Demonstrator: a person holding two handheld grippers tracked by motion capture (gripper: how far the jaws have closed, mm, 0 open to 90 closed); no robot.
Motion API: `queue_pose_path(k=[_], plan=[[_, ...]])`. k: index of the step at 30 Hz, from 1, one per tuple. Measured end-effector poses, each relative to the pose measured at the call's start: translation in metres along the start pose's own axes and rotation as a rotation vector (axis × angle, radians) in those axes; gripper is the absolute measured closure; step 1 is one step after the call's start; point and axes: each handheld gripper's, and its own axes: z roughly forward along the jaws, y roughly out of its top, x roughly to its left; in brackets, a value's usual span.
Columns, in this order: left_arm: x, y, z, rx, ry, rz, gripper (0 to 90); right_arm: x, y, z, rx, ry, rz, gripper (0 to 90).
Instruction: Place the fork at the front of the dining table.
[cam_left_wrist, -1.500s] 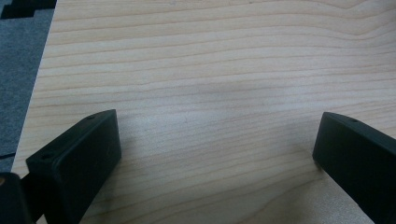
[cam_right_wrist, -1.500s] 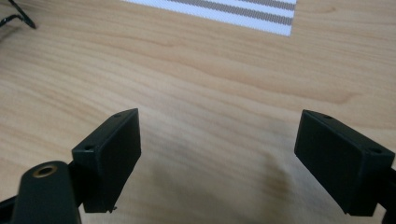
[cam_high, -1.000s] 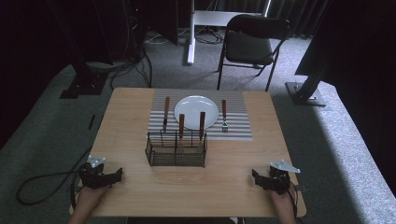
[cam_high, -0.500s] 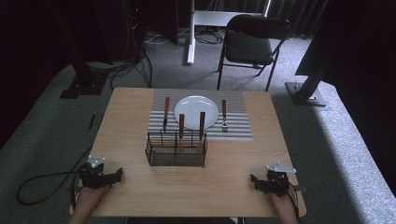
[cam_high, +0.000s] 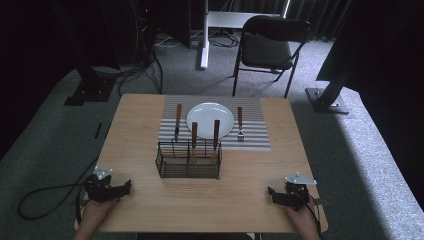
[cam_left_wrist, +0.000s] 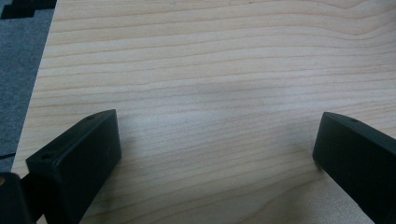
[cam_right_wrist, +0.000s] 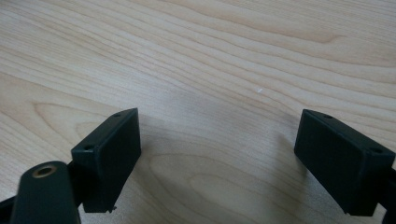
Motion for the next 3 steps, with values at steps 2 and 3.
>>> queue_pose_path(k=[2,3], plan=[[0.0,0.0001,0.0,0.0,0.0,0.0,0.7,-0.0001,0.0001,0.0,0.0,0.0,-0.001,14.0],[0.0,0.0001,0.0,0.0,0.0,0.0,0.7,-0.0001,0.0001,0.0,0.0,0.0,0.0,14.0]])
